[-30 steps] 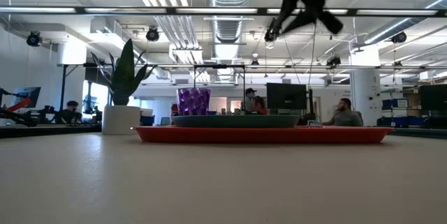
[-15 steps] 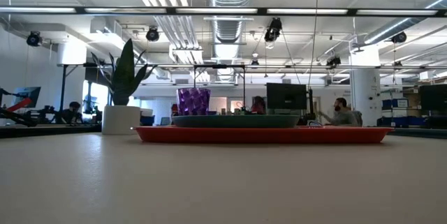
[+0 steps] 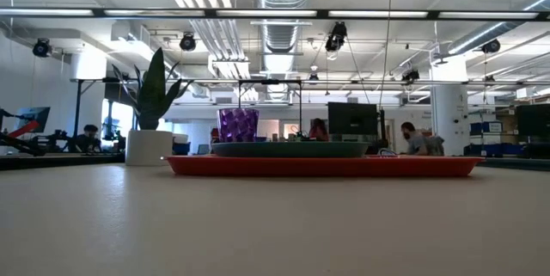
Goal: Pick and place plate/cup/fork/spoon on tray
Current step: Move the red tray to the center of the table
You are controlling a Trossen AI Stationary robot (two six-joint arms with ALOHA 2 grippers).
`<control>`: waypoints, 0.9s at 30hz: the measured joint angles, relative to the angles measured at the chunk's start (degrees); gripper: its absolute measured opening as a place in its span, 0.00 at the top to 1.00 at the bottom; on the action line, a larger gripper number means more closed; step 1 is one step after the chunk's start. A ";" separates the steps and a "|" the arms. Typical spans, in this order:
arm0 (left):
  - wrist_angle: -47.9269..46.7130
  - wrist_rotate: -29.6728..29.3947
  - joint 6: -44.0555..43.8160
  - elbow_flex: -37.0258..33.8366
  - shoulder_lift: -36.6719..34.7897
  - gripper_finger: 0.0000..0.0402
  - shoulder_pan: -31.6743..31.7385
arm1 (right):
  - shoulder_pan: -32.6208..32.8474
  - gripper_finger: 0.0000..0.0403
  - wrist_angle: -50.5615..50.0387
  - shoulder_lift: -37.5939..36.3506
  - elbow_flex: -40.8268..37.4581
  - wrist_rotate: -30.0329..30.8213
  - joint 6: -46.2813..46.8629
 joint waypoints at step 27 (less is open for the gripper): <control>5.51 -0.80 1.49 -3.23 -2.32 1.00 0.02 | -0.40 0.85 -4.68 7.32 2.40 46.81 -9.53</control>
